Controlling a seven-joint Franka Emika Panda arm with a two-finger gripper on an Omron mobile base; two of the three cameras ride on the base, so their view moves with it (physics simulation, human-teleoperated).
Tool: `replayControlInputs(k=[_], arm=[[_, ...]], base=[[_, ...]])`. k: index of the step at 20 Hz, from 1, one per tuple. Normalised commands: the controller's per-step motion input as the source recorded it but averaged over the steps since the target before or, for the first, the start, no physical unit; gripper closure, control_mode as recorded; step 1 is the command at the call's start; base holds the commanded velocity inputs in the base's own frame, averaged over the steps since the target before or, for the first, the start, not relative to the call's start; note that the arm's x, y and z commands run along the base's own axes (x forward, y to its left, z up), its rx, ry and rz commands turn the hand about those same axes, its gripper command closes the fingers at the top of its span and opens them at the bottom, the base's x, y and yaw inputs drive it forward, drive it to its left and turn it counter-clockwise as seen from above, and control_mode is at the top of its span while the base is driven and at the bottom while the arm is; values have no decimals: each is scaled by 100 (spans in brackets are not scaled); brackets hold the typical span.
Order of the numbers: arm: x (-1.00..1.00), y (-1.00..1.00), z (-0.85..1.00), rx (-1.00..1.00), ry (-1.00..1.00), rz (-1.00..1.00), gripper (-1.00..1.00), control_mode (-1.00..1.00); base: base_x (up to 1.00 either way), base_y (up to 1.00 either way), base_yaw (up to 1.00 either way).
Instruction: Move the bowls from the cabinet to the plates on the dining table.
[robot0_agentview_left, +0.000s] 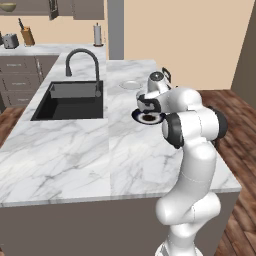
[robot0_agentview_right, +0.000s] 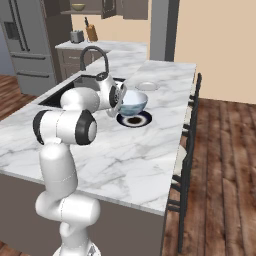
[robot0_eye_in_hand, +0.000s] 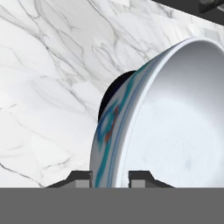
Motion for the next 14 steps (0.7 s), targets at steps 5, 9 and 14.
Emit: replayControlInputs(k=[5, 9, 14], arm=[[24, 0, -15, 0, 0, 0, 100, -100], [24, 0, -16, 0, 0, 0, 100, -100], [25, -2, -16, 0, 0, 0, 100, -100]], base=[[0, 0, 0], [0, 0, 0], [0, 0, 0]])
